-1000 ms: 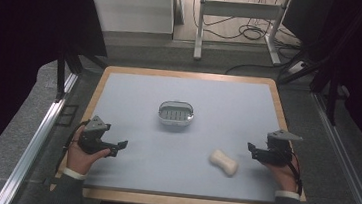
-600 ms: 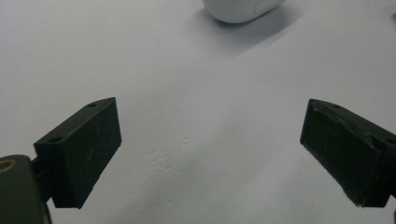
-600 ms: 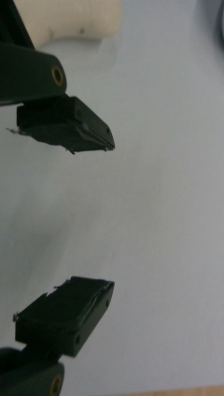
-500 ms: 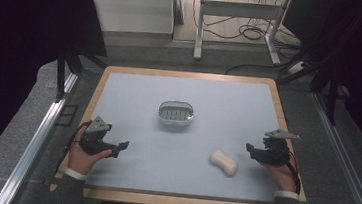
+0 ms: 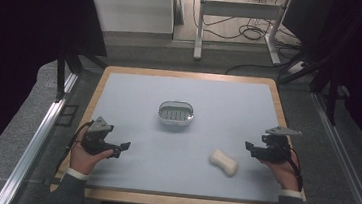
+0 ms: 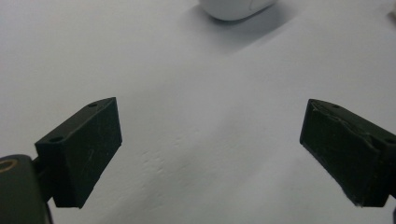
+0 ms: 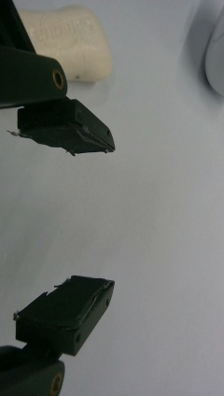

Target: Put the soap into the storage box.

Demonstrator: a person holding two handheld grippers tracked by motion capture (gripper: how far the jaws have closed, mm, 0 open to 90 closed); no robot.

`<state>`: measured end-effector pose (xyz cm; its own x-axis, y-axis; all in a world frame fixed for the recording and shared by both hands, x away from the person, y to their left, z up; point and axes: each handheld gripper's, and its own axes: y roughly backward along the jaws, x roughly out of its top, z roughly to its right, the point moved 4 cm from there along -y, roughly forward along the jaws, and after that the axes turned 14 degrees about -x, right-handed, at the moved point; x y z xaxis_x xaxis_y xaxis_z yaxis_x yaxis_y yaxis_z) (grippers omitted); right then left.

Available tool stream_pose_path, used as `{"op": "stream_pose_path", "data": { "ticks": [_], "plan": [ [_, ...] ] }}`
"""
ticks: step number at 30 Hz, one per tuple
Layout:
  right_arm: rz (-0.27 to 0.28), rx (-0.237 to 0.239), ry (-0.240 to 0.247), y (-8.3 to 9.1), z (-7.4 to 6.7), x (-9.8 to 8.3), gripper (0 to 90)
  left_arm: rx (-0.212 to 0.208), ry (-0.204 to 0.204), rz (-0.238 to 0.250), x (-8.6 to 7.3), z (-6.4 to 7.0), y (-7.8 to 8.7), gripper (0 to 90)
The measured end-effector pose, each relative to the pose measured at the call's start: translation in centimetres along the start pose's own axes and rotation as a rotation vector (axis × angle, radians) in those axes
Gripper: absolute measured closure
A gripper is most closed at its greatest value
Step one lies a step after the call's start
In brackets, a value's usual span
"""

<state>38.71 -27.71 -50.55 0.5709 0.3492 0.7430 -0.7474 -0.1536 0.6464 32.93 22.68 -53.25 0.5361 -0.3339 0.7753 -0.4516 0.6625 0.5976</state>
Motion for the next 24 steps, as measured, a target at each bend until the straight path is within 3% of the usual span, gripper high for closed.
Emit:
{"op": "stream_pose_path", "data": {
  "ticks": [3, 11, 17, 24],
  "plan": [
    [-0.052, 0.003, 0.053, 0.4, -0.6, 0.6, 26.4, -0.001, -0.009, -0.004, 0.1, 0.0, 0.0, 6.0],
    [-0.127, 0.035, 0.177, 1.7, -2.6, 2.5, 24.8, -0.010, -0.006, 0.008, -0.1, 0.1, 0.2, 5.9],
    [-0.128, 0.068, 0.192, 1.6, -3.3, 3.1, 24.8, -0.003, -0.002, 0.011, 0.0, 0.0, 0.3, 6.0],
    [-0.185, 0.101, 0.265, 1.1, -4.9, 3.6, 25.7, 0.002, -0.006, 0.019, -0.1, 0.0, 0.5, 5.9]
  ]
}}
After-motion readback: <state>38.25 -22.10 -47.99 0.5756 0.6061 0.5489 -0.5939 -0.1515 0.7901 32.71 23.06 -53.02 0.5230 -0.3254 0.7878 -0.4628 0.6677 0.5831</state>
